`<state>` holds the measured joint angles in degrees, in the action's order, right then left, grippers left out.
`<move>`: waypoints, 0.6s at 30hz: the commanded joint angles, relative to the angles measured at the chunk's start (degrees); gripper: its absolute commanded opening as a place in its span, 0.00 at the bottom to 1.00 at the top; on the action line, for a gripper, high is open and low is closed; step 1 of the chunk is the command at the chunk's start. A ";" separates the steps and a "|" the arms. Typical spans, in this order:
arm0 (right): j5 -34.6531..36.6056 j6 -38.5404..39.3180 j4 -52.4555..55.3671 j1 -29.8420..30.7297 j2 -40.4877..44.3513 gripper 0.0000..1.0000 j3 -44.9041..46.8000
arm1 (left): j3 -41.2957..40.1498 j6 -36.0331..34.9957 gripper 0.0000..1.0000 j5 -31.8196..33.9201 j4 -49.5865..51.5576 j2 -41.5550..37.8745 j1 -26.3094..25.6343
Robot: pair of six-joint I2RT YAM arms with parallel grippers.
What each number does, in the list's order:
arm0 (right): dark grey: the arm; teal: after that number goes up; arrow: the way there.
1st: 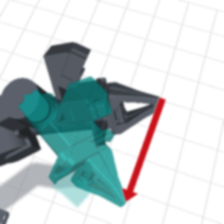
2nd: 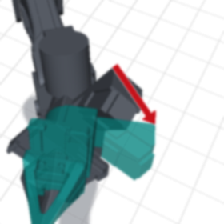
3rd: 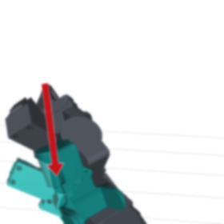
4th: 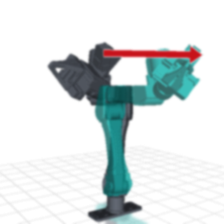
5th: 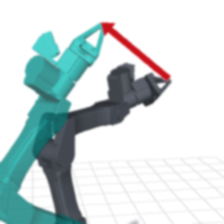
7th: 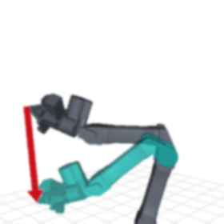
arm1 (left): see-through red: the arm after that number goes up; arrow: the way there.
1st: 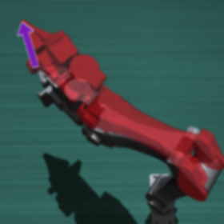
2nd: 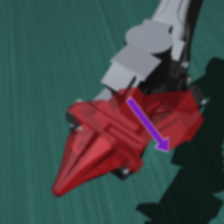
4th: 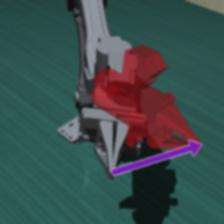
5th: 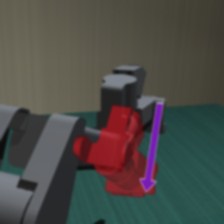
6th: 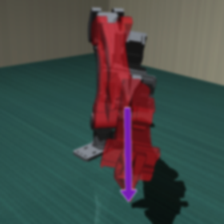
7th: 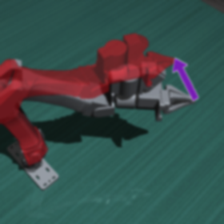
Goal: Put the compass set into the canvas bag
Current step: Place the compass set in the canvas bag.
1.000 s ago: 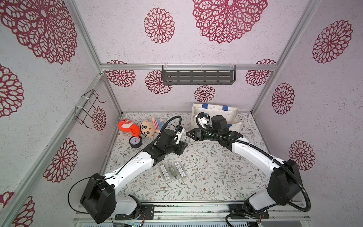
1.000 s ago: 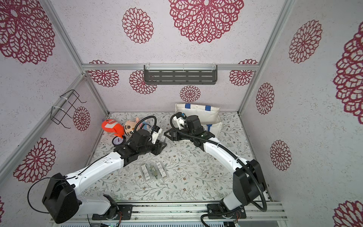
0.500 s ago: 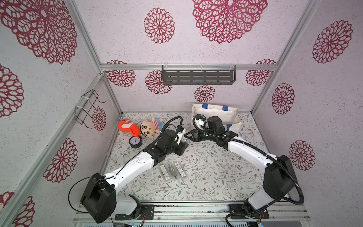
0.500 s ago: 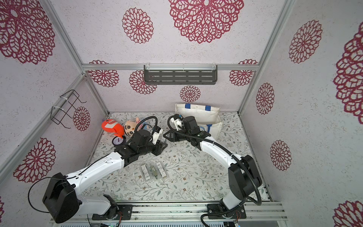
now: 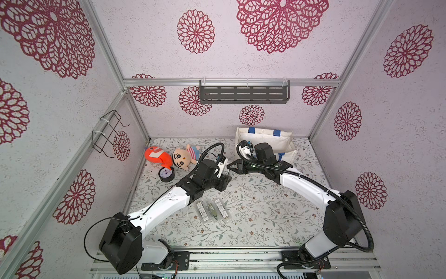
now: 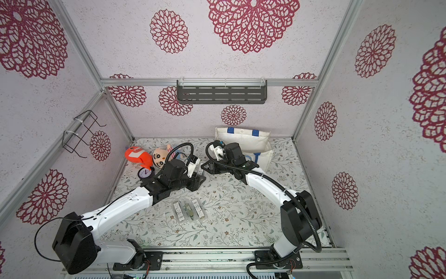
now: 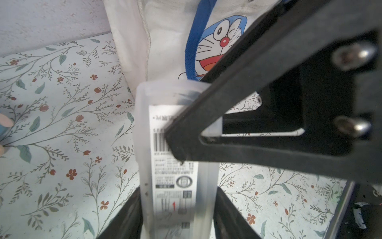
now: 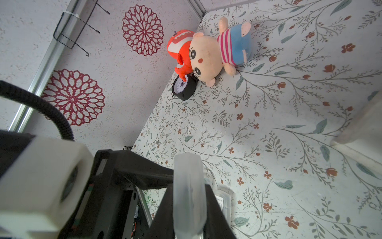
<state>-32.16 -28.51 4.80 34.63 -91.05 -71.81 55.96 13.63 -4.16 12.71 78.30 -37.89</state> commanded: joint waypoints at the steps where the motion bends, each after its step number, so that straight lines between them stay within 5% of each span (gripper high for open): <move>1: 2.35 2.47 1.88 0.27 2.52 0.08 -2.98 | -1.16 0.53 0.62 0.84 -2.32 -2.73 -0.43; 8: 5.31 5.80 6.09 -0.52 2.98 0.00 -6.69 | -5.56 2.75 0.71 0.35 -5.42 -6.90 -0.43; 18: 9.02 9.48 12.66 -7.69 3.29 0.00 -17.86 | -10.43 3.96 0.72 3.75 -5.97 -10.52 -0.23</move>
<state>-25.04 -21.02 16.51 29.39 -90.87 -86.00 46.11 17.30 -2.35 8.40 69.34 -38.00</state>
